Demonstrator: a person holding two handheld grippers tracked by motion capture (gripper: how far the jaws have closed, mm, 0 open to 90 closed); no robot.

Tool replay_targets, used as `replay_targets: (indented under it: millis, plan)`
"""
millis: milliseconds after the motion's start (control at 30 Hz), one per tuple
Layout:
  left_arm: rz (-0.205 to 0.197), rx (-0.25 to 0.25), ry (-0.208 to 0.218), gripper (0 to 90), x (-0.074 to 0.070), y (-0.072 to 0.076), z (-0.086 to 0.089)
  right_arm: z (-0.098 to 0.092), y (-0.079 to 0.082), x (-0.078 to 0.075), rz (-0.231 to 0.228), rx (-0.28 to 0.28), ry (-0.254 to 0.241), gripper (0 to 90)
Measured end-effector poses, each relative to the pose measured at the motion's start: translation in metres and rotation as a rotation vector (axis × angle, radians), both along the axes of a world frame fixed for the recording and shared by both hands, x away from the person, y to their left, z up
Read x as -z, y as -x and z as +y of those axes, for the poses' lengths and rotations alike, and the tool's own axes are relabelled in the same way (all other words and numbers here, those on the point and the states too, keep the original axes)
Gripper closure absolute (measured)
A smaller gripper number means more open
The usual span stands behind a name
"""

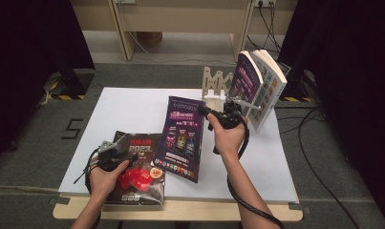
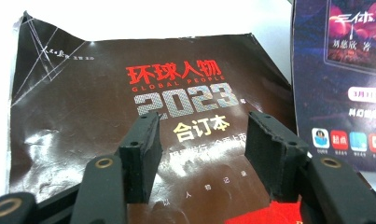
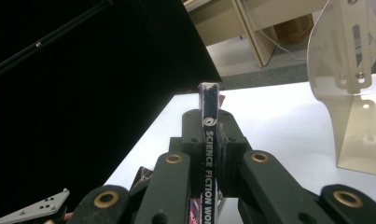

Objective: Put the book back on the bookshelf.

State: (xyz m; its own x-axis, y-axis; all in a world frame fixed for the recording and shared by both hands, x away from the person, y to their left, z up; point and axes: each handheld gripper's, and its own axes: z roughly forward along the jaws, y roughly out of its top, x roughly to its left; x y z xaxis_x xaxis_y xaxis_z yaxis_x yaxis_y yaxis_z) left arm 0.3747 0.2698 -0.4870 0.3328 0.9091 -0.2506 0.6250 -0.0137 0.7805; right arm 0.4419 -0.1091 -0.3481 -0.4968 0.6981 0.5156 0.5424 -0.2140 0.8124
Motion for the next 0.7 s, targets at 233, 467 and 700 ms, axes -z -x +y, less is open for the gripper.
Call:
replay_targets:
  millis: [233, 467, 700]
  plan:
    - [0.001, 0.001, -0.001, 44.5, 0.0, 0.0, 0.0, -0.006, 0.002, -0.006, -0.022, 0.017, -0.014, 85.0]
    - [0.003, 0.001, -0.002, 44.5, 0.0, 0.0, 0.0, -0.013, 0.005, -0.012, -0.062, 0.037, -0.002, 84.9]
    - [0.003, 0.001, -0.002, 44.5, 0.0, 0.0, 0.0, -0.018, 0.007, -0.016, -0.083, 0.049, -0.001, 85.0]
